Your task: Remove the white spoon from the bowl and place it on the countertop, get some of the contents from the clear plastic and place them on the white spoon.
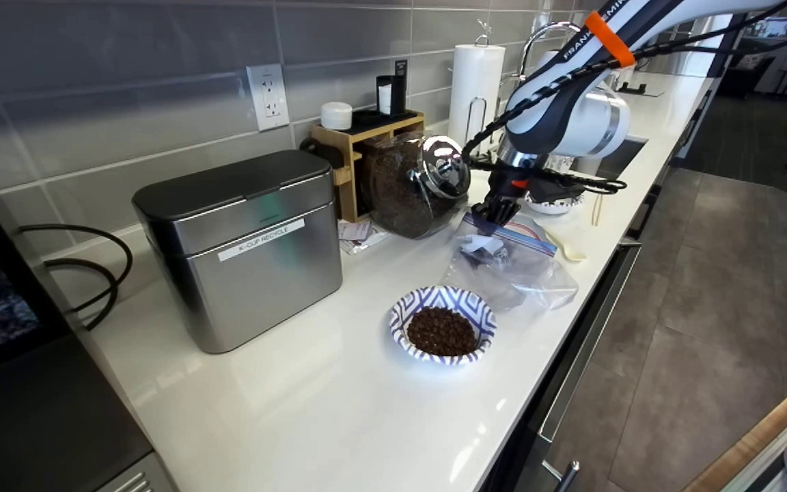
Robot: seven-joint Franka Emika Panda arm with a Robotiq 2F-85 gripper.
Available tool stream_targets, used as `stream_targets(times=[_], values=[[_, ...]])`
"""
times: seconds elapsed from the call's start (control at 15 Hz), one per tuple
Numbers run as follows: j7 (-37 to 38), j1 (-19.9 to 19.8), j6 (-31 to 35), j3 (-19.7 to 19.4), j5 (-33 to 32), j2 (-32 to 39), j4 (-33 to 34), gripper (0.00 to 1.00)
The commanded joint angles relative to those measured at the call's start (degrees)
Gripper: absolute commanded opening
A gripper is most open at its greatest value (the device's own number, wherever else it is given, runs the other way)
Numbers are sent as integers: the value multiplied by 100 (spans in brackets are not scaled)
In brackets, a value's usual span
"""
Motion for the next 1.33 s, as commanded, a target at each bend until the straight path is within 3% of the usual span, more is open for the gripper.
stream_targets(times=[0.0,0.6,1.27], values=[[242,40,1,-9,-287,132,72,0],[194,-177,-465,13,-113,-154,65,0],[-96,-365,-1845,-190,505,-872,113,0]])
